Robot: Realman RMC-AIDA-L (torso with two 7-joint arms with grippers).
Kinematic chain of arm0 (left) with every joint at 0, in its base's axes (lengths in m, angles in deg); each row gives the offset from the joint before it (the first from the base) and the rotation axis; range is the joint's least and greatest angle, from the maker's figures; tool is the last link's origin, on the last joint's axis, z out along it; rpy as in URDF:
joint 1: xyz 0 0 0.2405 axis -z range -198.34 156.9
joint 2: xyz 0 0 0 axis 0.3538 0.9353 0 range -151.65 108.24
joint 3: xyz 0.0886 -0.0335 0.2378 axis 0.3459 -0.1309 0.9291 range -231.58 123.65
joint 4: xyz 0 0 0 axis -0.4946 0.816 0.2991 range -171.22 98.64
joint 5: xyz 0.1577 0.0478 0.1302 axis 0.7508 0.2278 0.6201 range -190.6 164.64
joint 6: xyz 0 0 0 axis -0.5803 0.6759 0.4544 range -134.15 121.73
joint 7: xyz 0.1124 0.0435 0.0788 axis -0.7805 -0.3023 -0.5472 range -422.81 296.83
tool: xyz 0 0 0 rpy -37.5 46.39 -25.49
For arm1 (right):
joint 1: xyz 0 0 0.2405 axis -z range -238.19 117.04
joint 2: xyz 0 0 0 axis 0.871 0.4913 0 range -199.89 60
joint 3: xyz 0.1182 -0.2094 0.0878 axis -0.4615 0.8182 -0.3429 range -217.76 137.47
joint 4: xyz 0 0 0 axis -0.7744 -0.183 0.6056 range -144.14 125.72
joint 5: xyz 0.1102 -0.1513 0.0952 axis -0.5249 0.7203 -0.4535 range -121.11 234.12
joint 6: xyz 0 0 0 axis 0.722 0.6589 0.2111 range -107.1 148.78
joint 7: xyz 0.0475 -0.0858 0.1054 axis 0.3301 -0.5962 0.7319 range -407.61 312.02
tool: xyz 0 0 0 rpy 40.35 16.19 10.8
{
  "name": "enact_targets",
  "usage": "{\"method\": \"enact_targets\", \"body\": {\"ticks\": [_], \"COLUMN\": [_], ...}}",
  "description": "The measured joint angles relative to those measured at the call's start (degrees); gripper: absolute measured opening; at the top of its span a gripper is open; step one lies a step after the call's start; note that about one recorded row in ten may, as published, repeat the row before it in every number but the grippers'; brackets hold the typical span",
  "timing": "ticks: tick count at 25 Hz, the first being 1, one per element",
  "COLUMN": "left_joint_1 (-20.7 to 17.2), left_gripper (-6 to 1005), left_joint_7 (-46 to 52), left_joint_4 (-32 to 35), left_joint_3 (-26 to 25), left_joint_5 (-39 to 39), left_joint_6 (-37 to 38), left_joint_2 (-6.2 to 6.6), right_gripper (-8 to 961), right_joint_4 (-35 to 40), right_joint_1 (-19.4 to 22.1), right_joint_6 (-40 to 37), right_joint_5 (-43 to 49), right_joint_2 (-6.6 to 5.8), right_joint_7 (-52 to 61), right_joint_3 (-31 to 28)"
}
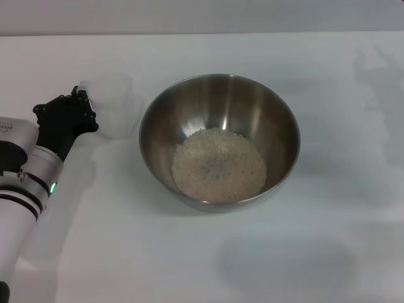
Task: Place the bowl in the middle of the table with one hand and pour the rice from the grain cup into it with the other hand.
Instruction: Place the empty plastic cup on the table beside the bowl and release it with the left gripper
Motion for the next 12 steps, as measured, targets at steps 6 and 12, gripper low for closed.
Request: {"method": "enact_targets", "body": {"ticks": [6, 12], "left_joint_1": [-0.28, -1.57], "left_gripper": [173, 182], "left_joint_7": [0.14, 1.99], "left_joint_4": [-0.3, -0.45], "left_joint_3": [0.27, 0.32], "left_joint_5": [-0.02, 0.34], "left_joint_6": [-1.24, -0.78], "left_joint_2": [0.02, 0.29], "right_gripper": [517, 521], "right_joint_4": [-0.02, -0.22], "right_joint_1": [0.06, 0.08], "right_joint_6": [-0.02, -0.02], "right_joint_5": [0.0, 0.0], "right_joint_2": [-0.02, -0.03], "right_joint_7": [0.0, 0.0], "right_joint_3": [0.0, -0.08]}}
